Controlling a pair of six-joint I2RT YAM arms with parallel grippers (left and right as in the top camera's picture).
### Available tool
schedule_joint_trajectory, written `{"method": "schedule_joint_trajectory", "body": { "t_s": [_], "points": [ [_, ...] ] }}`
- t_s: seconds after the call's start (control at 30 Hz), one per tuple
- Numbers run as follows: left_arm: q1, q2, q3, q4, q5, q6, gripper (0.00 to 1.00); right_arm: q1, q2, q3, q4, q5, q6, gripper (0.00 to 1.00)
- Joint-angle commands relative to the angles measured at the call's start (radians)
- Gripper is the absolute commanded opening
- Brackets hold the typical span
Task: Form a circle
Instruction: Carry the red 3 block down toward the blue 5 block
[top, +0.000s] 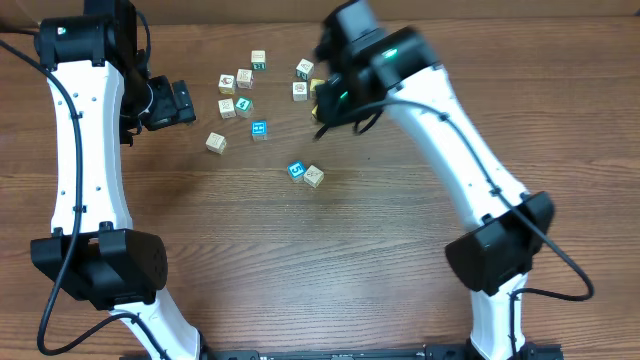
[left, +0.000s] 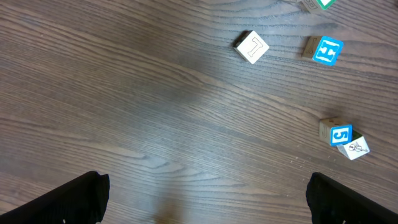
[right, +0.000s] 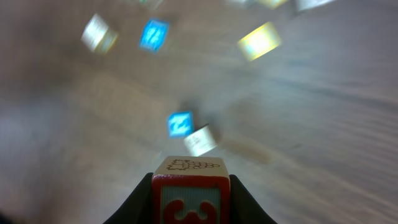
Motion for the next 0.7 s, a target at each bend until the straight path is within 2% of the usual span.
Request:
{"method": "schedule_joint_trajectory", "body": {
  "t_s": [0.0, 0.23, 0.37, 0.5, 0.67],
  "points": [
    [-0.003, 0.009, 0.002, 0.001, -0.008, -0.013, 1.00, 0.100, 0.006, -0.032, -0.002, -0.018, -0.037, 0.24],
    [-0.003, 0.009, 0.002, 0.001, -0.008, -0.013, 1.00, 0.299, 0.006, -0.167, 0.040, 0.159, -0.046, 0.24],
    [-0.003, 0.009, 0.002, 0.001, -0.008, -0.013, 0.99, 0.386, 0.007, -0.289, 0.140, 0.249, -0.128, 0.25],
    [-0.003, 0.009, 0.002, 0.001, -0.008, -0.013, 1.00, 0.423, 0.007, -0.424, 0.285, 0.398, -0.151, 0.28],
    [-0.003, 0.009, 0.002, 0.001, -0.008, -0.013, 0.99, 0.411, 0.007, -0.570, 0.450, 0.395, -0.221, 0.28]
  ]
}}
